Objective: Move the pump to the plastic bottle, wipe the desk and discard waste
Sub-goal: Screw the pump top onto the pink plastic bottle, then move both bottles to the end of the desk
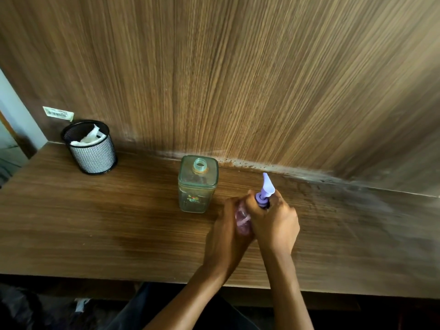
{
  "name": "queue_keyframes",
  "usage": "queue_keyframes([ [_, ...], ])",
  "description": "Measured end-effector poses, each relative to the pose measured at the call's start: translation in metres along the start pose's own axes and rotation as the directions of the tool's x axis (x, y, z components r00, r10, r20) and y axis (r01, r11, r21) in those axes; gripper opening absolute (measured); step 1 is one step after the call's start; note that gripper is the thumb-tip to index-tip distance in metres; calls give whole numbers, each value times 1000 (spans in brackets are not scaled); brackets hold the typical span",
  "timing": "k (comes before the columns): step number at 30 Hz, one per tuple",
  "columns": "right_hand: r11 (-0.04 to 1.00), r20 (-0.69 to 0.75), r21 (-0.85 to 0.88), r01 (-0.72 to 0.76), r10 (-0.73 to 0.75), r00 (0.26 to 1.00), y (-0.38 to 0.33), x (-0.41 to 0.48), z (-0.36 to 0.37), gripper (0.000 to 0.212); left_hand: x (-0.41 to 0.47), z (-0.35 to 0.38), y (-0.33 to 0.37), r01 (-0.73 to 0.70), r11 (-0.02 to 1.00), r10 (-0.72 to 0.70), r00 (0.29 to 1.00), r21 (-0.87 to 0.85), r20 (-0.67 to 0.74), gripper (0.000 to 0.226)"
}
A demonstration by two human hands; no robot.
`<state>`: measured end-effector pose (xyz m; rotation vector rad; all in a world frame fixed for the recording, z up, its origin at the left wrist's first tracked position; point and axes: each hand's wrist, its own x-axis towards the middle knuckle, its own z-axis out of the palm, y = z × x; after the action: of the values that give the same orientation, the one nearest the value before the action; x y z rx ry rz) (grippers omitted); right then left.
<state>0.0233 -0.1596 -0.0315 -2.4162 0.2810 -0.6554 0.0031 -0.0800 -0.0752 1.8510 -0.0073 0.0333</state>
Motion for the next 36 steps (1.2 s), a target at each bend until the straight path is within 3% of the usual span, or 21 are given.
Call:
queue_keyframes([
  [3, 997, 108, -22, -79, 81, 991, 1, -2, -8, 50, -2, 3, -3, -58, 998, 58, 998, 20, 14, 66],
  [6, 986, 161, -7, -168, 167, 973, 1, -6, -10, 64, -6, 8, -9, -140, 979, 140, 990, 148, 13, 77],
  [8, 986, 197, 18, -165, 158, 967, 5, -6, -9, 66, -6, 9, -10, -113, 983, 112, 994, 146, 17, 78],
  [11, 982, 161, 146, -116, 92, 983, 17, 1, -15, 47, -3, 8, -9, -48, 998, 48, 999, 31, 7, 72],
  [14, 970, 73, 197, -145, 134, 988, 28, 10, -25, 42, -1, 6, -10, -38, 995, 38, 999, -95, 0, 64],
  [22, 966, 41, 171, -196, 192, 981, 56, 19, -47, 33, 21, -5, -5, 73, 980, -104, 981, -184, -161, 39],
  [26, 959, 38, 183, -216, 213, 976, 61, 17, -46, 25, 23, -2, -4, 63, 980, -104, 971, -187, -217, 33],
  [28, 961, 20, 186, -203, 202, 979, 65, 14, -41, 30, 18, -1, -2, -6, 996, -21, 959, -93, -283, 28],
  [30, 963, 12, 177, -205, 206, 978, 67, 9, -37, 56, 13, -3, 6, -171, 984, 175, 919, 43, -353, 22],
  [33, 952, -55, 228, -204, 221, 974, 60, 3, -37, 100, 8, -16, 24, -382, 835, 533, 737, 396, -415, 22],
  [35, 957, -148, 237, -165, 204, 968, 54, 0, -40, 109, 11, -32, 37, -308, 782, 593, 637, 542, -493, 35],
  [36, 966, -191, 221, -131, 175, 966, 52, -1, -41, 108, 15, -40, 39, -246, 802, 558, 631, 543, -538, 46],
])
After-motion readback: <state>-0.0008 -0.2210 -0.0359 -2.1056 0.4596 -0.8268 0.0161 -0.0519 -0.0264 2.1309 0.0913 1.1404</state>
